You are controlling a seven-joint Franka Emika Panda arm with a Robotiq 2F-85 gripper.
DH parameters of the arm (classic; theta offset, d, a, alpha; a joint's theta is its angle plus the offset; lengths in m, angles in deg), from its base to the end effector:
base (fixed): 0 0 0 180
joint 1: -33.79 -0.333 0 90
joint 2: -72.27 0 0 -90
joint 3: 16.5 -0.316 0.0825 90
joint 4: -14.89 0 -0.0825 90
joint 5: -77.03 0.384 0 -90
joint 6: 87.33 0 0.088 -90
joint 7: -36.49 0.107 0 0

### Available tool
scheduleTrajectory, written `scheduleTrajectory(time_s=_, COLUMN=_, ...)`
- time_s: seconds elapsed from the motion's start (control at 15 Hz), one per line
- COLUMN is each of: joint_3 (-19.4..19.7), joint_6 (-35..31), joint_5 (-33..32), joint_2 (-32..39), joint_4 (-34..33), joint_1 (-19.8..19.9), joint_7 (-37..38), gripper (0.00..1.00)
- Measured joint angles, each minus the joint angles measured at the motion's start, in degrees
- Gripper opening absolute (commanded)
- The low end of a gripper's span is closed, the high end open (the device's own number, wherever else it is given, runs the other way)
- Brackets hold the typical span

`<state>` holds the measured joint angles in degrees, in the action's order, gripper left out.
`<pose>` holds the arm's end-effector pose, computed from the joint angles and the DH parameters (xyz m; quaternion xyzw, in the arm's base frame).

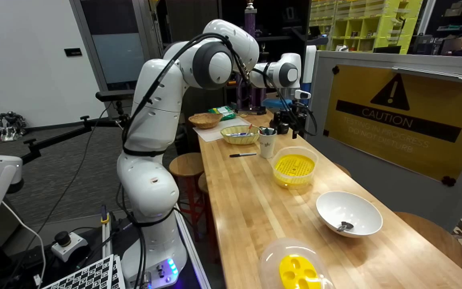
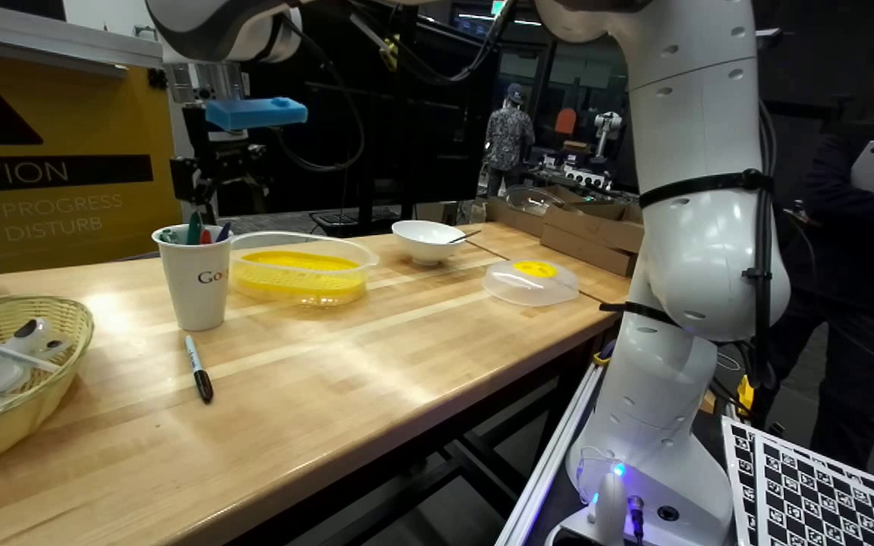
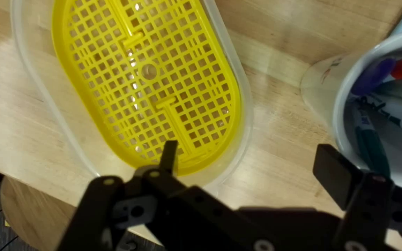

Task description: Move the lunchbox forward

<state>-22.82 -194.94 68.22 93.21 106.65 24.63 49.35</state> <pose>0.6358 0.1559 0.4138 0.9966 0.0464 -0.0288 0.0613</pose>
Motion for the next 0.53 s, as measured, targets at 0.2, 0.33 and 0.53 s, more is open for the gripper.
scheduleTrajectory(time_s=0.2, joint_3=0.5, joint_6=0.1, joint_5=0.1, joint_2=0.0, joint_4=-0.3, joint_1=0.0, joint_7=0.3, gripper=1.00)
scheduleTrajectory(time_s=0.33, joint_3=0.6, joint_6=0.2, joint_5=0.2, joint_2=0.0, joint_4=-0.5, joint_1=0.0, joint_7=0.7, gripper=1.00)
scheduleTrajectory(time_s=0.53, joint_3=0.6, joint_6=0.2, joint_5=0.3, joint_2=0.0, joint_4=-0.8, joint_1=0.0, joint_7=1.9, gripper=1.00)
